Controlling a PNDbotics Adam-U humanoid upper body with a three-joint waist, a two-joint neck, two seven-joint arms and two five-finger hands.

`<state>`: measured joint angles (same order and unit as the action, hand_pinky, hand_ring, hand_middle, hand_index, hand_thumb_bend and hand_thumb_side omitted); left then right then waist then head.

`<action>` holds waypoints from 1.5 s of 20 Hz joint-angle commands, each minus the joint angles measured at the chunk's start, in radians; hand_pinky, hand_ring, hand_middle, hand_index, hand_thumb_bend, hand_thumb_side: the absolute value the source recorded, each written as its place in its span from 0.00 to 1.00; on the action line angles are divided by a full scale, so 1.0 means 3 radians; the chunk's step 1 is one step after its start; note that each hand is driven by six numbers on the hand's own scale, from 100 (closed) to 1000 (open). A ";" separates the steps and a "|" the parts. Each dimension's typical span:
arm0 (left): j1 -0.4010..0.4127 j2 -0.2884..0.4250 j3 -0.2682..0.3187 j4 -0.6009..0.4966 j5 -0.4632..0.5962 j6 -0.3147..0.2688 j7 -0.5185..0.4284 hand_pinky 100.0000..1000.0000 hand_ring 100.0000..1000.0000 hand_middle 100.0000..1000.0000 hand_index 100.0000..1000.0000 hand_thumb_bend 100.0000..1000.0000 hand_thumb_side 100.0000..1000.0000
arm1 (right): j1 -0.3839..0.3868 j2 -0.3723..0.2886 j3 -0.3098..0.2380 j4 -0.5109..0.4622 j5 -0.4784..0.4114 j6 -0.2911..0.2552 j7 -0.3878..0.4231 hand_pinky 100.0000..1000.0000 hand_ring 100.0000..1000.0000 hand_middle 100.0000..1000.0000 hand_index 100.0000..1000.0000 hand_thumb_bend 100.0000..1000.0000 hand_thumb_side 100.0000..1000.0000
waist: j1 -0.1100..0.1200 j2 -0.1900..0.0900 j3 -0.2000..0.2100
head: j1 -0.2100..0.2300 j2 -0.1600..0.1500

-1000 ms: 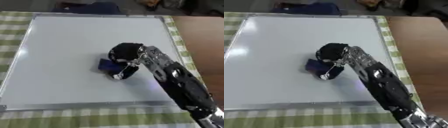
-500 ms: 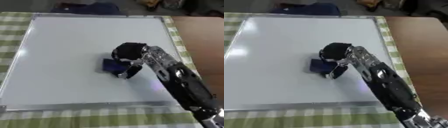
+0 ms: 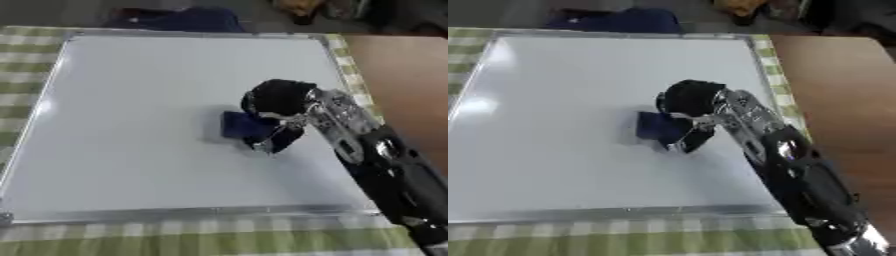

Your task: Wipe the whiteboard clean with a brush.

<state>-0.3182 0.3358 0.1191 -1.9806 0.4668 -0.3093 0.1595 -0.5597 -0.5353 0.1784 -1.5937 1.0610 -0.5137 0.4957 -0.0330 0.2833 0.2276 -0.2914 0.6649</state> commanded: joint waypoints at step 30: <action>-0.0083 0.0104 0.0041 -0.0065 -0.0043 -0.0036 -0.0022 0.38 0.44 0.46 0.48 0.04 0.95 | 0.0215 -0.0952 -0.0608 -0.0611 -0.1229 0.0316 0.0153 0.34 0.39 0.00 0.00 0.00 0.40 | 0.0001 0.0100 0.0026 | 0.0106 -0.0004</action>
<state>-0.3294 0.3435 0.1222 -1.9806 0.4561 -0.3174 0.1579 -0.4873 -0.7761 0.0162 -1.7532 0.7111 -0.4205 0.5367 -0.0337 0.3298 0.2343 -0.2627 0.6582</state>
